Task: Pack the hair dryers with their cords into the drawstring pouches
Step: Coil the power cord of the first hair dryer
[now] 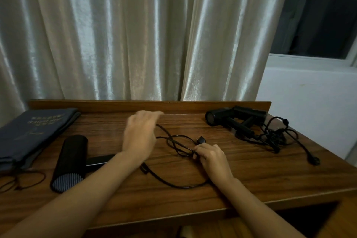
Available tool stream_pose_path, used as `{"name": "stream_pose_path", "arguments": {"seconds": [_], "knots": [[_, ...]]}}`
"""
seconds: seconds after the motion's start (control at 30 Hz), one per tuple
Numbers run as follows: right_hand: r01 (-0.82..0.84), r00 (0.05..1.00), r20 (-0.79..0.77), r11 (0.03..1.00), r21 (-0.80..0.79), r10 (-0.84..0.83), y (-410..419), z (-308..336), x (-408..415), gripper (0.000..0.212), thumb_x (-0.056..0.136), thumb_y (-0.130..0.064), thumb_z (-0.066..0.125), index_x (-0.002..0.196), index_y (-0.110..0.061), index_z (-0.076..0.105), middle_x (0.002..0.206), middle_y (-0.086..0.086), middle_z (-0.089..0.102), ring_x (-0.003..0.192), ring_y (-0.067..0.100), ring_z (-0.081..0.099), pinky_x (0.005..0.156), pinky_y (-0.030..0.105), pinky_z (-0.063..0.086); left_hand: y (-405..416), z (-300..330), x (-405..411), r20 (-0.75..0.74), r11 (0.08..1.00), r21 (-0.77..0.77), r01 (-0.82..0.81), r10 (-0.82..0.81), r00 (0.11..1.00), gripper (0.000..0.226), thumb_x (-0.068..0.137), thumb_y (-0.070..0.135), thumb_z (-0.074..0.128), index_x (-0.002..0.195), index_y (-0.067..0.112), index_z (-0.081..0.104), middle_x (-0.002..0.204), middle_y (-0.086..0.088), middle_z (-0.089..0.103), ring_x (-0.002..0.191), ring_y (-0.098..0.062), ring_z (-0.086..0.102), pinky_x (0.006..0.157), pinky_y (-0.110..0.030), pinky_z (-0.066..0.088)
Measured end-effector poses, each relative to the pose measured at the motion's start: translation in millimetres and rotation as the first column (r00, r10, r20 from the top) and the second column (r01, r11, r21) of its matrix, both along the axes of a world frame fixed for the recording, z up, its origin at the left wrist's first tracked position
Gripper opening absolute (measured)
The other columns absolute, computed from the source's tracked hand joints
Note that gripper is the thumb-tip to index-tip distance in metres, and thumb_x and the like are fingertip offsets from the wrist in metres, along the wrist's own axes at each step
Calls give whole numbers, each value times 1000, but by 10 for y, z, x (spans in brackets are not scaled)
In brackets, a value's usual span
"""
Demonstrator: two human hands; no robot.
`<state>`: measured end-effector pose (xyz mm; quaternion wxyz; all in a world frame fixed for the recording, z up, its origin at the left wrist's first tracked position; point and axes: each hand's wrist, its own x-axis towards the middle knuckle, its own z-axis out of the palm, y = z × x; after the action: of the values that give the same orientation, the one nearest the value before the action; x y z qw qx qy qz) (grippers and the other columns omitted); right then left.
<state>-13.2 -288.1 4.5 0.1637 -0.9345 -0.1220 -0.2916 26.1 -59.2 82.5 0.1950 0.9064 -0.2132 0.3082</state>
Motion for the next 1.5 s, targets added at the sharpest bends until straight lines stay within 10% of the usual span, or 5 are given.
{"name": "stream_pose_path", "arguments": {"seconds": [0.27, 0.4, 0.57, 1.17, 1.5], "knots": [[30, 992, 127, 982, -186, -6, -6, -51, 18, 16, 85, -16, 61, 76, -24, 71, 96, -6, 68, 90, 14, 62, 81, 36, 46, -417, 309, 116, -27, 725, 688, 22, -4, 1000, 44, 99, 49, 36, 71, 19, 51, 77, 1, 62, 91, -19, 58, 100, -42, 32], [65, 987, 159, 953, -297, -18, 9, -86, 89, 10, 76, -21, 78, 81, -28, 74, 97, -6, 65, 98, 19, 58, 84, 40, 45, -614, 350, 95, -228, 608, 777, 162, 33, 973, 18, 100, 29, 48, 104, 14, 57, 111, -7, 66, 105, -26, 61, 94, -38, 39], [121, 983, 171, 924, -364, -61, 27, -84, 82, 4, 76, -29, 70, 77, -32, 73, 102, -3, 57, 100, 21, 47, 81, 38, 40, -728, 247, 102, -786, 735, 502, 456, 167, 595, 30, 97, 36, 56, 113, 10, 61, 89, -3, 67, 86, -19, 62, 87, -37, 49], [429, 897, -161, 899, 92, -411, -40, -174, 234, 44, 90, -22, 62, 132, -29, 50, 120, -7, 54, 109, 9, 52, 90, 25, 49, 181, 516, 393, -241, 923, 372, 98, -6, 971, 26, 92, 14, 55, 69, 24, 49, 71, 9, 57, 70, -11, 55, 62, -31, 42], [552, 832, -334, 602, 577, -443, -202, -103, 276, 17, 100, -11, 48, 108, -14, 62, 112, 6, 61, 101, 20, 58, 81, 28, 41, 568, 543, 558, -378, 857, -459, -234, 49, 924, 37, 100, 14, 41, 69, 17, 62, 88, -9, 64, 91, -32, 59, 84, -40, 46]]}}
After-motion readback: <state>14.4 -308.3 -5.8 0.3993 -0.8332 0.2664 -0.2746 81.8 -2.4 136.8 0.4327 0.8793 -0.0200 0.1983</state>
